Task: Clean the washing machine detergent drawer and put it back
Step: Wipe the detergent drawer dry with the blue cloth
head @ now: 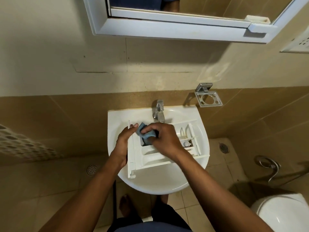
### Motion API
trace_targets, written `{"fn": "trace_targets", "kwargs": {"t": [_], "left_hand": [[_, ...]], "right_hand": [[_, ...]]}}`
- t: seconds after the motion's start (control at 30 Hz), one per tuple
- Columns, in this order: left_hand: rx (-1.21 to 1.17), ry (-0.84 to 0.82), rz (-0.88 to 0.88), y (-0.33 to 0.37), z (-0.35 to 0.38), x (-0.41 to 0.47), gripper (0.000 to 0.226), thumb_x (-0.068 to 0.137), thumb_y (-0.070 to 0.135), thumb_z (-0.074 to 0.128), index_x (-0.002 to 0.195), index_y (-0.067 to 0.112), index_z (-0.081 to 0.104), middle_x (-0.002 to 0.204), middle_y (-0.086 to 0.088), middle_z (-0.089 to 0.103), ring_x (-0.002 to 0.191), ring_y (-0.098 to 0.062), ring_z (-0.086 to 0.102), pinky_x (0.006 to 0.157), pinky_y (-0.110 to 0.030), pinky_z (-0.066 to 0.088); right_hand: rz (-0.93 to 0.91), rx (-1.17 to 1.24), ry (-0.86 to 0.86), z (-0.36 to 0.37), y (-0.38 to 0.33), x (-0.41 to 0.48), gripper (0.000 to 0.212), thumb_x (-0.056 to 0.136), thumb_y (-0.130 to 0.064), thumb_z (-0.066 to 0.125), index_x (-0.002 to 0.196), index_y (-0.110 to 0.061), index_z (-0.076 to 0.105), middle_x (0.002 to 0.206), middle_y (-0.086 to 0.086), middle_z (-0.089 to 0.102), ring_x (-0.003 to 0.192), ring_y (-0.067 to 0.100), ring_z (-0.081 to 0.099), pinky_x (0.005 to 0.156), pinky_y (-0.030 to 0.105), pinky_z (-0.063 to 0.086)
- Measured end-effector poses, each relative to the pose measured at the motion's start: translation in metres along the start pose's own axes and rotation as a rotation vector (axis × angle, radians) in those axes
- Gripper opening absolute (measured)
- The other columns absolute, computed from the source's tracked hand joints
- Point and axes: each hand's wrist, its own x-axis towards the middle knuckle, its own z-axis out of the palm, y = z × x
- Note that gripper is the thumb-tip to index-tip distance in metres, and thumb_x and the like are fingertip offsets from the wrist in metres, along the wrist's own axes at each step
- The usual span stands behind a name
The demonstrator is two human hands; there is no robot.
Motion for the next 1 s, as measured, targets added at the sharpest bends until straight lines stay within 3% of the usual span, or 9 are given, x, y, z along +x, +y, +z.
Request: {"fn": "trace_targets", "kwargs": {"t": [0.07, 0.2, 0.4, 0.47, 0.57, 0.67, 0.8, 0.93, 1.0], "left_hand": [[0.006, -0.01, -0.031, 0.001, -0.005, 0.0, 0.068, 0.088, 0.057, 0.073, 0.141, 0.016, 0.062, 0.135, -0.013, 0.069, 0.126, -0.032, 0.065, 0.116, -0.049, 0.041], [0.001, -0.029, -0.022, 0.004, -0.001, -0.004, 0.071, 0.086, 0.058, 0.075, 0.142, 0.017, 0.061, 0.136, -0.013, 0.068, 0.129, -0.033, 0.063, 0.119, -0.052, 0.037], [0.091, -0.025, 0.052, 0.0, 0.01, -0.004, 0.051, 0.084, 0.031, 0.068, 0.131, 0.011, 0.067, 0.119, -0.019, 0.074, 0.116, -0.038, 0.068, 0.107, -0.053, 0.047], [0.044, -0.044, 0.007, -0.002, 0.007, -0.008, 0.059, 0.076, 0.028, 0.074, 0.133, 0.013, 0.067, 0.121, -0.02, 0.072, 0.118, -0.044, 0.066, 0.104, -0.056, 0.049], [0.035, -0.036, 0.016, 0.002, 0.006, -0.011, 0.092, 0.054, 0.031, 0.084, 0.142, 0.022, 0.059, 0.126, -0.009, 0.069, 0.116, -0.028, 0.069, 0.095, -0.041, 0.053], [0.059, -0.042, -0.002, 0.006, 0.009, -0.007, 0.095, 0.058, 0.035, 0.084, 0.147, 0.019, 0.054, 0.13, -0.014, 0.069, 0.117, -0.03, 0.069, 0.095, -0.042, 0.052], [0.054, -0.004, 0.0, 0.011, 0.002, -0.001, 0.066, 0.072, 0.036, 0.078, 0.133, 0.015, 0.065, 0.126, -0.023, 0.07, 0.12, -0.044, 0.065, 0.109, -0.059, 0.046], [0.089, 0.038, -0.045, 0.01, -0.006, 0.01, 0.094, 0.061, 0.054, 0.09, 0.143, 0.022, 0.057, 0.139, -0.018, 0.064, 0.123, -0.041, 0.064, 0.107, -0.059, 0.048], [0.113, 0.052, -0.067, 0.015, -0.001, 0.005, 0.097, 0.055, 0.056, 0.088, 0.138, 0.015, 0.058, 0.131, -0.014, 0.067, 0.116, -0.035, 0.067, 0.097, -0.047, 0.054]], "right_hand": [[0.063, 0.113, 0.082, -0.017, -0.006, 0.01, 0.025, 0.084, 0.001, 0.077, 0.099, -0.019, 0.082, 0.097, -0.012, 0.078, 0.09, 0.0, 0.071, 0.082, 0.014, 0.054], [0.027, 0.052, 0.204, -0.025, -0.01, 0.039, 0.01, 0.088, -0.01, 0.079, 0.093, -0.018, 0.08, 0.084, -0.011, 0.074, 0.072, -0.003, 0.065, 0.068, 0.012, 0.048], [0.102, -0.207, -0.013, 0.019, 0.0, 0.076, 0.014, 0.082, 0.005, 0.069, 0.087, -0.004, 0.078, 0.082, 0.003, 0.071, 0.077, 0.016, 0.065, 0.063, 0.013, 0.044], [0.142, -0.338, -0.035, 0.021, 0.013, 0.087, 0.014, 0.083, 0.004, 0.068, 0.092, -0.002, 0.077, 0.091, 0.01, 0.074, 0.087, 0.024, 0.069, 0.073, 0.022, 0.049], [0.183, -0.444, 0.028, 0.015, 0.027, 0.089, 0.014, 0.082, 0.002, 0.069, 0.095, -0.003, 0.073, 0.102, 0.016, 0.073, 0.092, 0.028, 0.071, 0.079, 0.03, 0.056], [0.041, -0.332, 0.198, 0.006, 0.02, 0.075, 0.023, 0.071, 0.008, 0.072, 0.086, -0.01, 0.074, 0.095, 0.006, 0.074, 0.08, 0.015, 0.066, 0.068, 0.022, 0.05], [-0.209, -0.211, 0.089, 0.004, 0.002, 0.037, 0.033, 0.075, 0.015, 0.066, 0.096, -0.007, 0.078, 0.094, 0.004, 0.078, 0.083, 0.011, 0.067, 0.074, 0.005, 0.043], [-0.181, -0.366, 0.074, -0.012, 0.018, 0.019, 0.04, 0.075, 0.011, 0.073, 0.106, -0.013, 0.077, 0.105, 0.004, 0.077, 0.097, 0.025, 0.071, 0.084, 0.02, 0.048], [-0.176, -0.462, 0.152, -0.026, 0.019, 0.009, 0.039, 0.075, 0.008, 0.074, 0.106, -0.016, 0.077, 0.105, 0.004, 0.076, 0.096, 0.028, 0.068, 0.083, 0.025, 0.045]]}}
